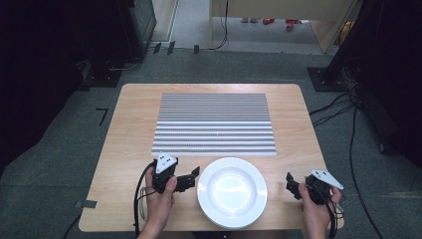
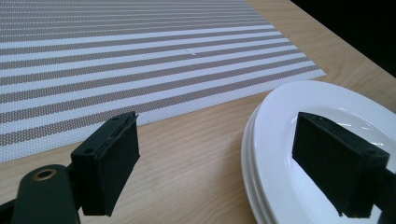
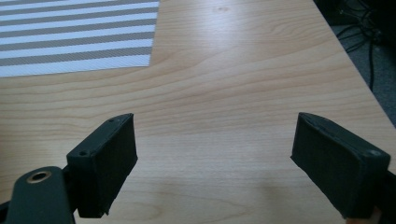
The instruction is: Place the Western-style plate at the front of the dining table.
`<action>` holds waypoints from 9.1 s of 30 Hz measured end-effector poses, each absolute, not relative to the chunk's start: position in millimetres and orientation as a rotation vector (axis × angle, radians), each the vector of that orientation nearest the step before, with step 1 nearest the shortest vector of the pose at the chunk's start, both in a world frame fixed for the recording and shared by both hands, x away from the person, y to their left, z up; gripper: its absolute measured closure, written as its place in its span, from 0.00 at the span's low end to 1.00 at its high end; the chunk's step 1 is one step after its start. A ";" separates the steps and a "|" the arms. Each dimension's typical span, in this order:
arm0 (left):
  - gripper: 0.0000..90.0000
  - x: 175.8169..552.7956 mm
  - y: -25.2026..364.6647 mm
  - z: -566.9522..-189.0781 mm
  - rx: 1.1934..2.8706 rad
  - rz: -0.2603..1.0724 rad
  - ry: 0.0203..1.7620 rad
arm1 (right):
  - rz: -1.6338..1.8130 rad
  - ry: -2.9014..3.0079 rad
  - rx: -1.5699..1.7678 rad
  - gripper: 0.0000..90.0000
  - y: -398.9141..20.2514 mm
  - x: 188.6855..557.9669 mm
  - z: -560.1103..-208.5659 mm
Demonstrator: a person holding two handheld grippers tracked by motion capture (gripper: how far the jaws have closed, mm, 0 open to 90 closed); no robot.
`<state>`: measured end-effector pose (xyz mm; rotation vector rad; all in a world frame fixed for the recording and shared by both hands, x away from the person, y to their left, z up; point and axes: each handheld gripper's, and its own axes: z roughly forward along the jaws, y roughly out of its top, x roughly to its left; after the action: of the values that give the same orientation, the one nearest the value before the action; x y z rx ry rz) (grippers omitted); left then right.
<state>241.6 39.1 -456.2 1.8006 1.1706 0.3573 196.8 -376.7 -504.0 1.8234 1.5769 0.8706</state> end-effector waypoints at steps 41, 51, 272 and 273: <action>0.29 215.5 3.4 -487.1 1.916 0.220 1.159 | 1.272 1.837 1.653 0.33 -295.3 188.4 -490.5; 0.44 211.0 -0.8 -496.0 1.901 0.241 1.180 | 1.242 1.846 1.644 0.60 -290.1 179.3 -490.8; 0.80 442.5 54.2 -473.5 1.582 0.023 1.395 | 1.850 1.589 2.028 0.88 -288.9 427.9 -494.9; 0.80 447.2 53.8 -476.6 1.575 0.022 1.408 | 1.846 1.589 2.026 0.88 -288.5 433.2 -494.4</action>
<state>447.2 53.8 -476.6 1.5752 1.4081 0.0223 433.2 -288.5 -494.4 2.0264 1.5889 1.8463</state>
